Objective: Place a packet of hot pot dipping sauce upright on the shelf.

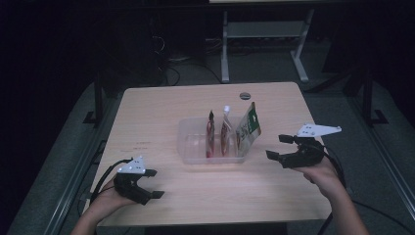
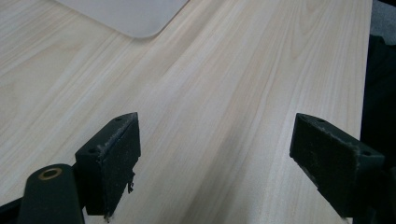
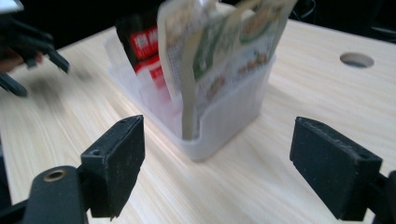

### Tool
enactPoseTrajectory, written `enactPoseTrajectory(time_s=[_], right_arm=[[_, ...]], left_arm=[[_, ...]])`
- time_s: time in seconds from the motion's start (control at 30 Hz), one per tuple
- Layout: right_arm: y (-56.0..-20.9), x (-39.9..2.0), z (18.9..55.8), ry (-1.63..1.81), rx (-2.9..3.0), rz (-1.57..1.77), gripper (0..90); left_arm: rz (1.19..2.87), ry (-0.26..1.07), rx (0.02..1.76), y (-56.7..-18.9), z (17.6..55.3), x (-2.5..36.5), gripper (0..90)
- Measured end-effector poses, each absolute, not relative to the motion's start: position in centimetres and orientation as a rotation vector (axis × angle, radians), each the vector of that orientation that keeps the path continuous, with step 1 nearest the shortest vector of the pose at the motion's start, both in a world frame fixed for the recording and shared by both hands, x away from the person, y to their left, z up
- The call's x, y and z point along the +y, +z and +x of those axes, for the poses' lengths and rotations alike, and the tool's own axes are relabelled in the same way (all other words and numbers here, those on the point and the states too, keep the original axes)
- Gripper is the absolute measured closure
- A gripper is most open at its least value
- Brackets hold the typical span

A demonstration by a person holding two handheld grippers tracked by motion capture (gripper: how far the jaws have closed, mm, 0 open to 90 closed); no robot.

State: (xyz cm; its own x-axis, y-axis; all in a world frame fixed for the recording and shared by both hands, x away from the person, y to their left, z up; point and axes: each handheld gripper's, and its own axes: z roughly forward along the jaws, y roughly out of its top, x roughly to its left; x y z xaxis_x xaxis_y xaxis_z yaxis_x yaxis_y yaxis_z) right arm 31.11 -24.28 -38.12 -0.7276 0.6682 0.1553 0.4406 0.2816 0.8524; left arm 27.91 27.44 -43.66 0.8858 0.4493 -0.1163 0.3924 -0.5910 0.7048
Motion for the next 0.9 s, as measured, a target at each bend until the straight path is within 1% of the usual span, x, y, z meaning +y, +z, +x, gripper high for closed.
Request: enactPoseTrajectory(time_s=[0.53, 0.67, 0.9], right_arm=[[-41.8, -25.2, 29.2, 1.296, 2.389, 1.043, 15.6], [-43.1, -25.2, 28.7, 1.253, 2.429, 1.012, 14.9], [-44.6, -24.3, 28.6, 1.082, 2.533, 0.916, 14.4]], left_arm=[[2.301, 0.097, 0.604, -44.0, 27.8, 27.2, 16.0], [2.329, 0.104, 0.603, -44.4, 27.9, 27.1, 16.0], [2.403, 0.115, 0.592, -45.2, 27.9, 26.9, 16.0]])
